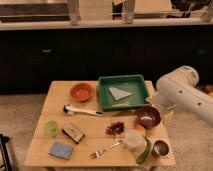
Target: Stack bowls on top of each other
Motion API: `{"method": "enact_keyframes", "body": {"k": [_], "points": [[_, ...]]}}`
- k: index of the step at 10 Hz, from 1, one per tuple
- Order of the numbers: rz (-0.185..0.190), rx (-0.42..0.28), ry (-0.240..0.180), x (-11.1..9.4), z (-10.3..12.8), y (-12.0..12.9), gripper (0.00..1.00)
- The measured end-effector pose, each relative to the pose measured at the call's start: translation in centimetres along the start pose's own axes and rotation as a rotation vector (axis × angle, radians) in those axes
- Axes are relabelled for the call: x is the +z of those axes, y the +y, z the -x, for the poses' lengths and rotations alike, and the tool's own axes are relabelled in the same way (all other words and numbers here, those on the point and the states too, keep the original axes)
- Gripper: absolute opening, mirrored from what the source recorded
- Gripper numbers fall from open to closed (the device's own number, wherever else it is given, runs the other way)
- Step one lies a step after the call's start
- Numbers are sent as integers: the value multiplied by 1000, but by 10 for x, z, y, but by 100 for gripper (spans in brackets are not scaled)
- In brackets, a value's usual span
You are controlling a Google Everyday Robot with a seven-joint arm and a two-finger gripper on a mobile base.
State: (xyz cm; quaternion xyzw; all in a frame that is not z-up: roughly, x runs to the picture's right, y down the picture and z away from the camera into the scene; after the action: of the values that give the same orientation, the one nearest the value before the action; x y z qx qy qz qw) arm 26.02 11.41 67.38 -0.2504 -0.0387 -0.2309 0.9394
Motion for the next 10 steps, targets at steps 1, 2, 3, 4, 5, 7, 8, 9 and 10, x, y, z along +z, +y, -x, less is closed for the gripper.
{"method": "enact_keyframes", "body": {"k": [1,2,3,4,5,7,8,9,10], "points": [[-4,-59,-11,2,-1,-1,80],[-6,-126,-20,5,-4,-4,80],[5,-156,-36,9,-7,-2,80],[16,-198,-67,13,-9,1,80],[22,-244,-102,19,-12,2,80],[30,-307,-153,29,-17,4,80],[31,-326,-169,31,-19,5,80],[24,-347,-182,34,-21,4,80],[16,-370,-193,36,-22,4,80]]}}
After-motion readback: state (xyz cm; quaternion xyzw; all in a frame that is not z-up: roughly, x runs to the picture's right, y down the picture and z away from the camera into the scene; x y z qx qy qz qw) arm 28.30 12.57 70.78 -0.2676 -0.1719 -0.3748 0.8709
